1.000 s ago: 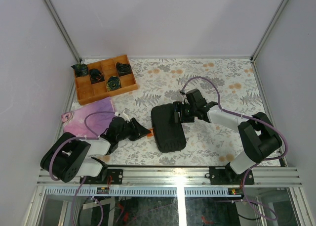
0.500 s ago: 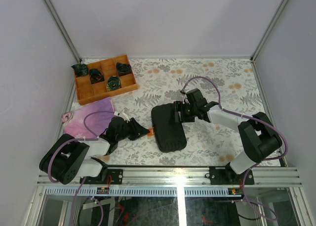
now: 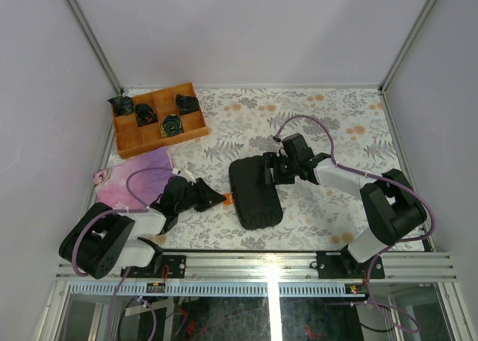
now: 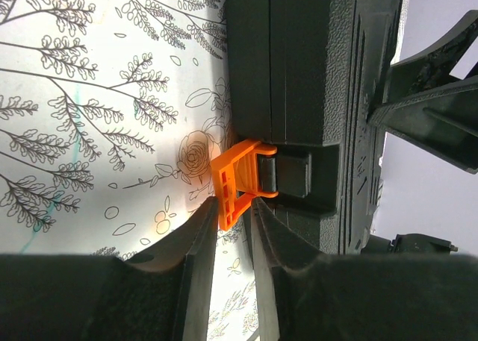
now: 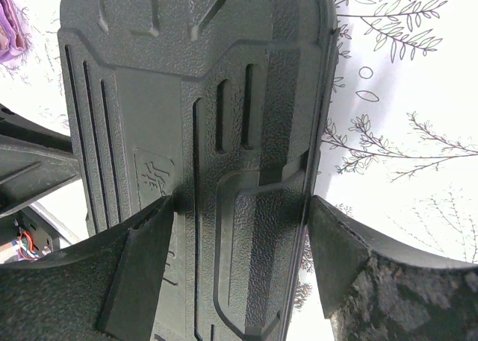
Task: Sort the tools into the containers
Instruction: Close the storage box at the center of the board.
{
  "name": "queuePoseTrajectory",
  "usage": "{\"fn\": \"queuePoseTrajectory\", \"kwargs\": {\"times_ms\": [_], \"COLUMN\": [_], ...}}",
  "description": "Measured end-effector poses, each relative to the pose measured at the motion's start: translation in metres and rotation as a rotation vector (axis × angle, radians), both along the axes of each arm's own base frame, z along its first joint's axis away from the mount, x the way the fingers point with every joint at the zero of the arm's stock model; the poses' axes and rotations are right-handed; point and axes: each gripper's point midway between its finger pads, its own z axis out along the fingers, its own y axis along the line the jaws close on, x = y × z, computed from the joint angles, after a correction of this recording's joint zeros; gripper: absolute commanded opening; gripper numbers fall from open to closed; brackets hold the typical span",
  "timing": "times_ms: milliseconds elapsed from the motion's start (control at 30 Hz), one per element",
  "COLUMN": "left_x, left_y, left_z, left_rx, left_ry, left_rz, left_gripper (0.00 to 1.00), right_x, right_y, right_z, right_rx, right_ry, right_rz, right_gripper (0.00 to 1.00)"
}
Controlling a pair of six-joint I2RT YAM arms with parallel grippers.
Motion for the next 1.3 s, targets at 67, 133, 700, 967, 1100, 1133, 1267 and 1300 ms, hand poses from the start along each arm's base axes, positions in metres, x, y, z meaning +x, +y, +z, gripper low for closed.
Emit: {"fn": "queuePoseTrajectory", "kwargs": {"times_ms": [67,133,700,967,1100,1133,1267,1300], "left_x": [0.000,0.000,-0.002,0.001,0.002,0.002,0.002,0.003], "left_y": [0.000,0.000,-0.006,-0.024,-0.023,-0.023,-0.023,-0.023], "left_z": [0.000,0.000,-0.004,0.026,0.029,0.029,0.027,0.027], "left_rx": [0.000,-0.001,-0.003,-0.078,-0.078,-0.075,-0.064,-0.062], "left_ry": [-0.001,-0.001,-0.003,-0.082,-0.092,-0.092,-0.086,-0.085], "left_rz": [-0.001,0.000,-0.021,-0.077,-0.077,-0.078,-0.078,-0.079], "left_gripper": [0.23,0.24,0.25,0.25,0.25,0.25,0.34,0.36], "right_x": [0.000,0.000,0.000,0.002,0.002,0.002,0.002,0.002], "right_y": [0.000,0.000,-0.001,0.000,0.001,0.001,0.001,0.001], "right_z": [0.000,0.000,0.000,0.000,0.000,0.000,0.000,0.000], "right_rx": [0.000,0.000,0.000,0.004,0.004,0.004,0.004,0.005], "right_ry": [0.000,0.000,0.000,-0.004,-0.004,-0.004,-0.004,-0.005], "right_rz": [0.000,-0.001,-0.002,-0.001,-0.001,-0.001,-0.001,-0.001], "right_gripper": [0.51,0.51,0.50,0.50,0.49,0.49,0.49,0.49]}}
